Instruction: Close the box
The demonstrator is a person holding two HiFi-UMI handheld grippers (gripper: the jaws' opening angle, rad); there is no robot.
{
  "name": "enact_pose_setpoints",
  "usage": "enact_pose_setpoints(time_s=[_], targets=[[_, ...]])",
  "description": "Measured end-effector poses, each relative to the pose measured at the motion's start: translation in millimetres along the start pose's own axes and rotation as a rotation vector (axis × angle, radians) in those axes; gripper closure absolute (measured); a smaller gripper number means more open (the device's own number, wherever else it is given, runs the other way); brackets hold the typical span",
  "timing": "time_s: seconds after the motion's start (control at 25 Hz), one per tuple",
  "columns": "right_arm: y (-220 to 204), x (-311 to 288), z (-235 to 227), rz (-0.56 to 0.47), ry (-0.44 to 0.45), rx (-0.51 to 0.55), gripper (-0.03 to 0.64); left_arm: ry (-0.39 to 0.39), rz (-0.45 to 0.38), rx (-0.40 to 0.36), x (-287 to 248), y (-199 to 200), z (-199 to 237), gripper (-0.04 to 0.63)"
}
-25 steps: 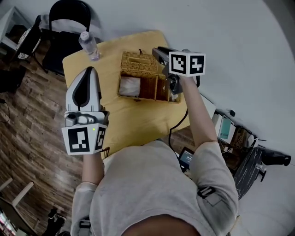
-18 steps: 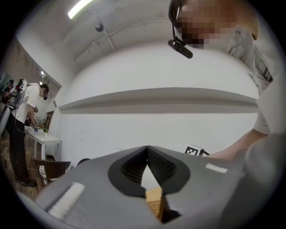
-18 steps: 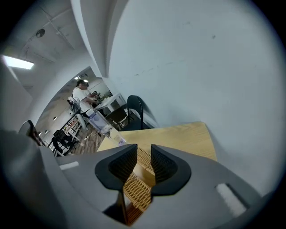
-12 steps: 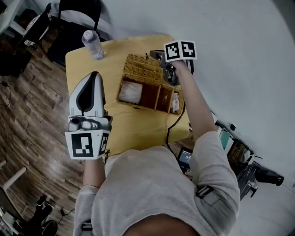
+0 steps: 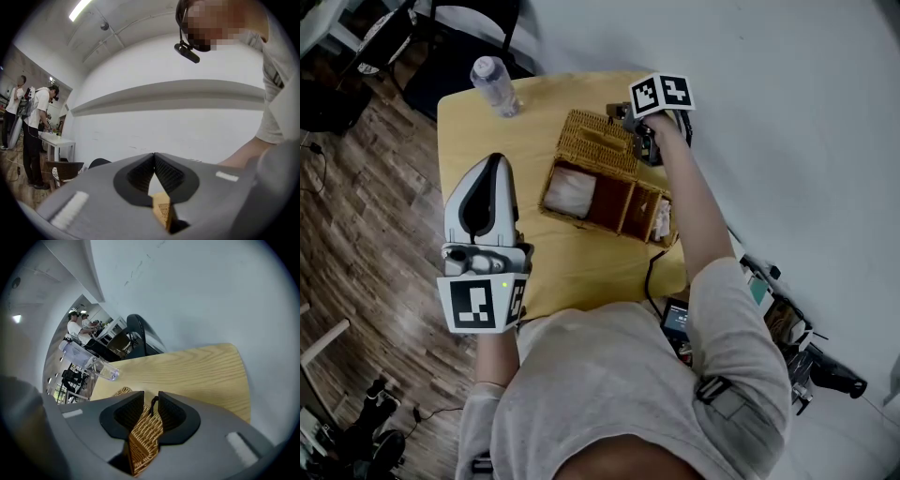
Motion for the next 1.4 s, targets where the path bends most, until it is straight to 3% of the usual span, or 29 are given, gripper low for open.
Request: enact_pose_setpoints(time_s=[0.44, 0.76, 1.04, 1.4], targets=[[-1.4, -31.4, -15.9, 0.13, -0.066, -0.023, 0.541, 0.055, 0.03, -0.006, 2.9, -6.8, 13.2, 0.537], [-6.6, -36.2, -14.5, 0.165, -0.012, -0.057, 0.594, 0.059, 0.032, -0.019, 2.9, -6.3, 13.4, 0.537], [1.3, -20.7, 1.6, 0.081, 0.027, 0.019, 0.597, 0.071, 0.02, -0.044, 9.3, 1.4, 8.3, 0.537], [9.1, 27.2, 42.5, -0.111, 0.044, 0.137, 0.597, 0.07, -0.031, -0.064, 28.6, 18.5, 2.3, 0.537]])
Point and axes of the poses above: the fingertips, and each gripper's own axes: x backward along the fingers, z to its left, y out of its top, the point moved 7 cm from there along x, backward along the fingers, and after that the axes turned 13 degrees about y, right-handed, at the moved point
